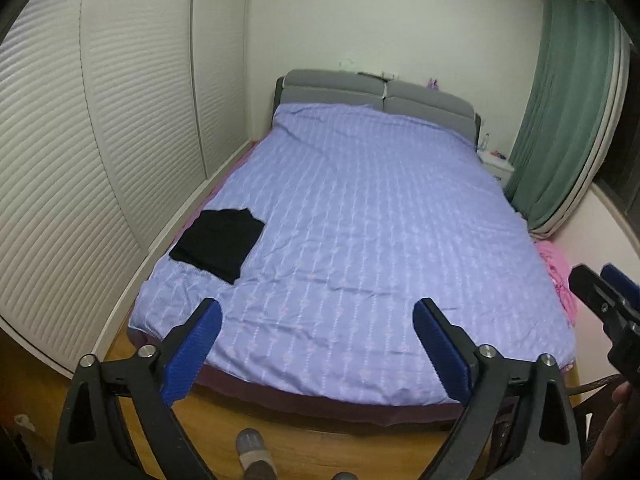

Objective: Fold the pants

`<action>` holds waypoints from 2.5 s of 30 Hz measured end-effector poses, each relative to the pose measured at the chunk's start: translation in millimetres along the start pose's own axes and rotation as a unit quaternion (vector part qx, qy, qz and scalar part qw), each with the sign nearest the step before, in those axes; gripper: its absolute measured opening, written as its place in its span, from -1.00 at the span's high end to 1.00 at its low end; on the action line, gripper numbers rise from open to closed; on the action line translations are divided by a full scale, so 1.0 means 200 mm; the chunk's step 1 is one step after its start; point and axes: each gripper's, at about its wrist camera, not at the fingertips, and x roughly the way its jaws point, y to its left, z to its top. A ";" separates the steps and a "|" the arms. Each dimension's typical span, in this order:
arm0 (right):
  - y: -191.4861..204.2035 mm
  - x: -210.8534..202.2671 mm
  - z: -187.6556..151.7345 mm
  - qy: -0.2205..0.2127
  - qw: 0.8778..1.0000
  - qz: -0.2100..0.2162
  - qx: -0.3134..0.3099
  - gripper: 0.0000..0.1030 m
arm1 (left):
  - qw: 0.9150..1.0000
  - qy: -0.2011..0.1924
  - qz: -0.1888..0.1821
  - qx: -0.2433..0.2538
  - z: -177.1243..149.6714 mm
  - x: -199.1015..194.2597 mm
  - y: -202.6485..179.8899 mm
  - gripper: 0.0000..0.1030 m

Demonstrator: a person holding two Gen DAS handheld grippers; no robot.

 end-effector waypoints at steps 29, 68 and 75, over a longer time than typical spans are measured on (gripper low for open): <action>-0.45 -0.49 -0.17 -0.067 0.994 -0.067 0.056 -0.70 | 0.994 -0.059 -0.003 0.091 -0.12 -0.31 -0.41 -1.00; -0.49 -0.52 -0.21 -0.064 0.993 -0.070 0.071 -0.71 | 0.991 -0.078 -0.018 0.112 -0.17 -0.37 -0.45 -1.00; -0.51 -0.51 -0.21 -0.064 0.993 -0.068 0.073 -0.71 | 0.991 -0.078 -0.014 0.109 -0.17 -0.37 -0.46 -1.00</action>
